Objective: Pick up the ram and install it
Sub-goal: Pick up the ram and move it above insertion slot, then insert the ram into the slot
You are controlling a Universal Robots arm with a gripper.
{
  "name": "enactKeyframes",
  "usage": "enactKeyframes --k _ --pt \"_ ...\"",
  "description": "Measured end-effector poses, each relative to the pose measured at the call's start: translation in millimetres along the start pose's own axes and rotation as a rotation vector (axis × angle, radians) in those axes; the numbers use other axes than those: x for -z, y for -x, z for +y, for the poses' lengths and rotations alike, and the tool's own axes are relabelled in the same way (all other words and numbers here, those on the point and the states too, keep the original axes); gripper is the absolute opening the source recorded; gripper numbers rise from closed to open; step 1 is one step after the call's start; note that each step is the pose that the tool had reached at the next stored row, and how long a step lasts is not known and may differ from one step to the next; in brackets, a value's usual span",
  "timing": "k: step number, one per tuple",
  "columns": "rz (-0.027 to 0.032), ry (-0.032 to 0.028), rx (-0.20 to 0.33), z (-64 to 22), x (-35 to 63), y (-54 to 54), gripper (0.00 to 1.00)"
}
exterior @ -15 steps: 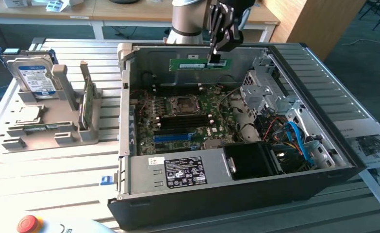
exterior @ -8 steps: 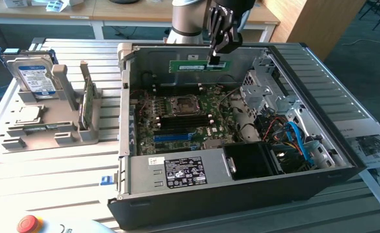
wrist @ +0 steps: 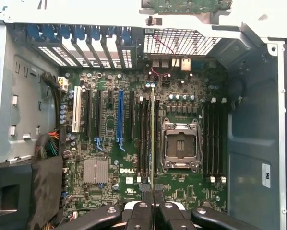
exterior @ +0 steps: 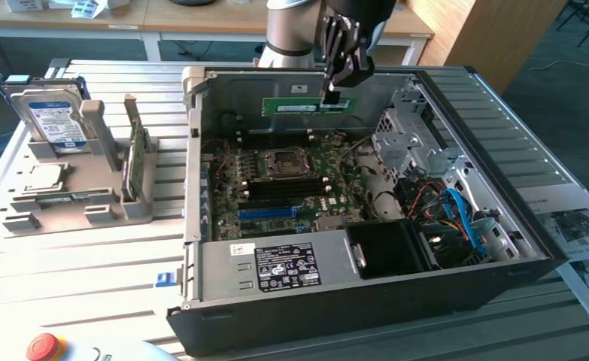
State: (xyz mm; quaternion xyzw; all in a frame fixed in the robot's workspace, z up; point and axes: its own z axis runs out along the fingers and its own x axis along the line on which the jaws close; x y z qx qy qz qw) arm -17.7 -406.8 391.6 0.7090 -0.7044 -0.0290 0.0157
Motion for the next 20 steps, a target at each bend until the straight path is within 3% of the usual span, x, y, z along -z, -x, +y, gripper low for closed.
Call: enactKeyframes --k 20 --pt "-0.0001 0.0001 0.0 -0.5 -7.4 0.0 0.12"
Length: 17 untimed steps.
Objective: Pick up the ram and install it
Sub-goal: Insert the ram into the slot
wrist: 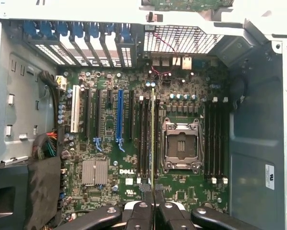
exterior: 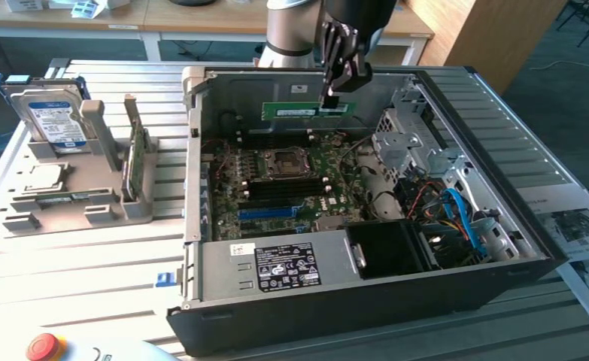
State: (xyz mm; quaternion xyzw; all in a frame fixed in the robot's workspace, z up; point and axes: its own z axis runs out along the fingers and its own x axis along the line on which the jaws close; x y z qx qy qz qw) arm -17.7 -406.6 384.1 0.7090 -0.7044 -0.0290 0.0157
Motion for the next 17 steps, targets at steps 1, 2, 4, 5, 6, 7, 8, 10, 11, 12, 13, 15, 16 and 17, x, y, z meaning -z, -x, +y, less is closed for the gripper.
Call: enactKeyframes --k 1,2,4,5,6,7,8,10,11,12,13,15,16,17 --pt "0.0001 0.0 0.0 -0.1 -0.8 0.0 0.12" --pt "0.0001 0.0 0.0 -0.1 -1.7 0.0 0.12" --pt "0.0001 0.0 0.0 -0.2 -3.2 -0.1 0.12" --pt "0.0001 -0.0001 0.0 -0.3 -3.9 0.0 0.12" --pt "0.0001 -0.0001 0.0 -0.3 -4.6 -0.1 0.12" --pt "0.0002 0.0 0.0 -0.3 -5.3 -0.1 0.12" --pt "0.0002 0.0 0.0 -0.4 -6.1 -0.1 0.12" --pt "0.0001 0.0 0.0 -0.5 -7.6 -0.1 0.12" --pt "0.0001 0.0 0.0 -0.5 -8.4 -0.1 0.12" --pt "0.0001 -0.0001 0.0 -0.6 -9.3 -0.2 0.12" --pt "0.0001 0.0 0.0 -0.6 -10.2 -0.2 0.12" --pt "0.0001 -0.0001 0.0 -0.7 -12.2 -0.2 0.12" --pt "0.0002 0.0 0.0 -0.8 -13.2 -0.2 0.12" --pt "0.0 -0.0001 0.0 -0.8 -14.2 -0.3 0.12"
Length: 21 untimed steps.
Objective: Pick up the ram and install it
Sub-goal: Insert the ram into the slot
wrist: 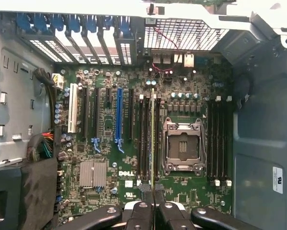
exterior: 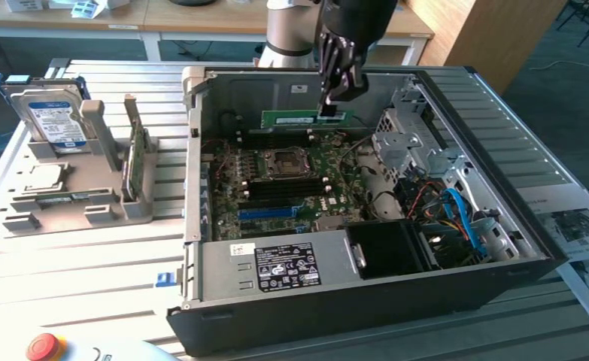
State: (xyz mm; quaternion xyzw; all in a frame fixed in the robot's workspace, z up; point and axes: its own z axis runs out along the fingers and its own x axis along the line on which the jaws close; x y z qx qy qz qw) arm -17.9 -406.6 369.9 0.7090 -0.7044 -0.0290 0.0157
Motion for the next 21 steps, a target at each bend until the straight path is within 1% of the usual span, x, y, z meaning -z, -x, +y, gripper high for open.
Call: enactKeyframes --k 21 --pt "0.0002 0.0 0.0 -0.2 -18.0 -0.4 0.12"
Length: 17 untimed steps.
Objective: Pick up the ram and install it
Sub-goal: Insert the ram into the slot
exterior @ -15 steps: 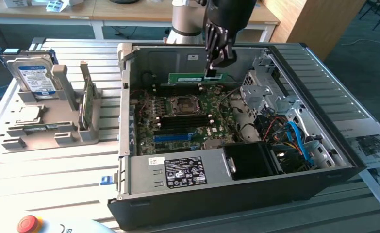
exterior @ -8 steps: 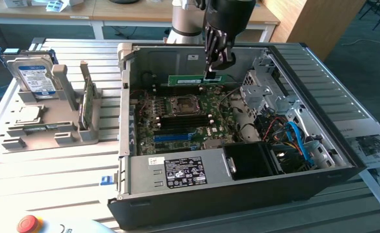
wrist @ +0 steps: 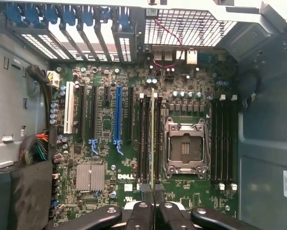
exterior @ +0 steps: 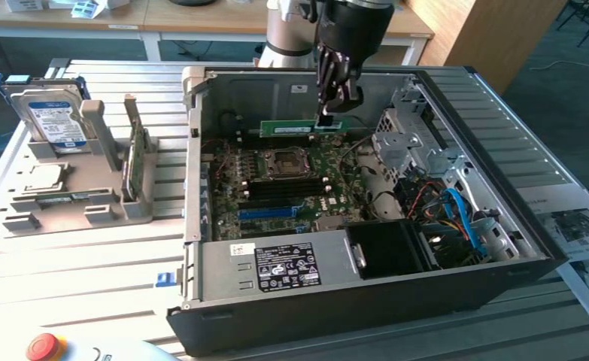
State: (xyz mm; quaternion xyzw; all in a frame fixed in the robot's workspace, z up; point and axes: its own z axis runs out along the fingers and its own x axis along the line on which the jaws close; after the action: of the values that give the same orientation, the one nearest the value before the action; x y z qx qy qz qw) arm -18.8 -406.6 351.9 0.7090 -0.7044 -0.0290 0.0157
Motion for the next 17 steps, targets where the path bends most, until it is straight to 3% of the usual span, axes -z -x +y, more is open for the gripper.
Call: enactKeyframes --k 17 --pt "0.0 0.0002 0.0 -1.0 -21.9 -0.3 0.12"
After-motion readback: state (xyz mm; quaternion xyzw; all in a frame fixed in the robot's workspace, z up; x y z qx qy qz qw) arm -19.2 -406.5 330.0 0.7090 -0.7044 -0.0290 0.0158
